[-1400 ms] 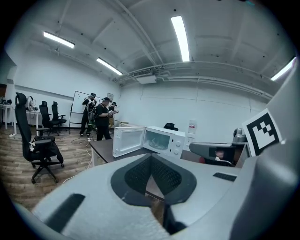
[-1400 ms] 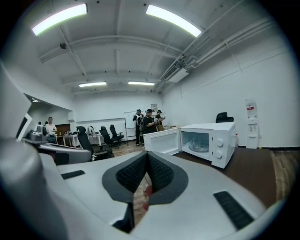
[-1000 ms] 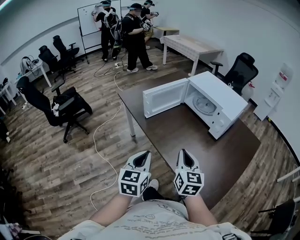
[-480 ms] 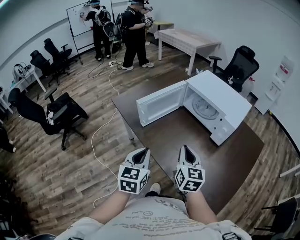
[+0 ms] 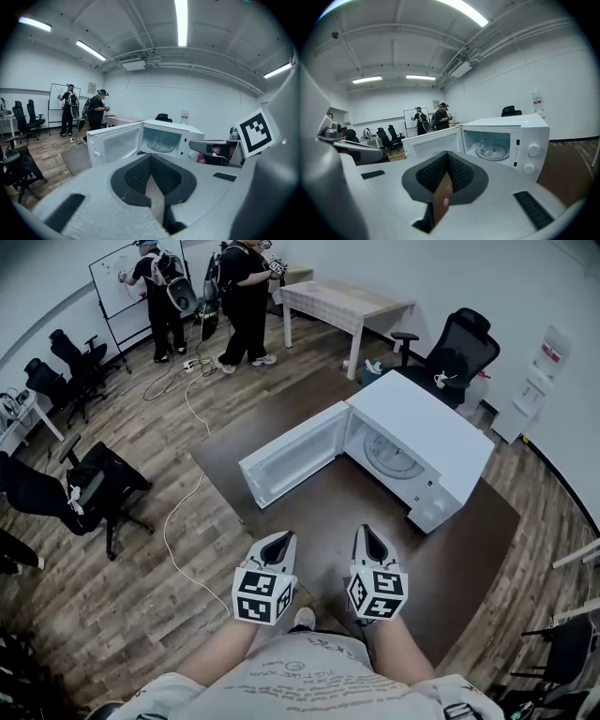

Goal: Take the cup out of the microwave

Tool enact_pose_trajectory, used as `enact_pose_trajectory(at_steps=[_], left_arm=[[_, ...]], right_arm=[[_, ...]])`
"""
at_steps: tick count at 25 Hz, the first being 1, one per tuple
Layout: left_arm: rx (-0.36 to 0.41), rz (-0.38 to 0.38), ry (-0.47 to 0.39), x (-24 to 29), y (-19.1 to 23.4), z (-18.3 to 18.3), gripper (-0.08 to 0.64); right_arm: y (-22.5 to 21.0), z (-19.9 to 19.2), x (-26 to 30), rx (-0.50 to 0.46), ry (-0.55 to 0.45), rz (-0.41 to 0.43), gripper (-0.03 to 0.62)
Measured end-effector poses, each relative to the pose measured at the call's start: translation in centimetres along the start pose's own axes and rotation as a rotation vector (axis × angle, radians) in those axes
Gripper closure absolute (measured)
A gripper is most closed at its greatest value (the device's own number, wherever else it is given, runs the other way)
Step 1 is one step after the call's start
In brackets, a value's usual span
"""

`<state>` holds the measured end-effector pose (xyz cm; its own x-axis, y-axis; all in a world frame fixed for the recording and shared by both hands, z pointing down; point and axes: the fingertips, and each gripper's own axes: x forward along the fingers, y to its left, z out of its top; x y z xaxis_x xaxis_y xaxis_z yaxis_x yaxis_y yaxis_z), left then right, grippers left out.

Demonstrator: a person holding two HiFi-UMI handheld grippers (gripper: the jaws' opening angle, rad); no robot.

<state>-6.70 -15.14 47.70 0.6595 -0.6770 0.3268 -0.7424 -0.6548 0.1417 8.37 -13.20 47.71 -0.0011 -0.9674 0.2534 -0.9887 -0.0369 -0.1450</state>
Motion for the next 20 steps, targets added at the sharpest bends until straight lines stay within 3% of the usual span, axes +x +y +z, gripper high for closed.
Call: enact_pose_trajectory(at_steps=[9,20], left_arm=[[0.025,-0.076,0.032,6.7,-0.1,2.1,0.548],[0.035,-0.17,0.067,10.6,-2.0,2.3,0.548]], right_arm=[[-3.4,0.6,4.4,0.004,0.029,-0.054,0.578],[-4.9,0.9,6.6,0.019,0.039,-0.09,0.578]])
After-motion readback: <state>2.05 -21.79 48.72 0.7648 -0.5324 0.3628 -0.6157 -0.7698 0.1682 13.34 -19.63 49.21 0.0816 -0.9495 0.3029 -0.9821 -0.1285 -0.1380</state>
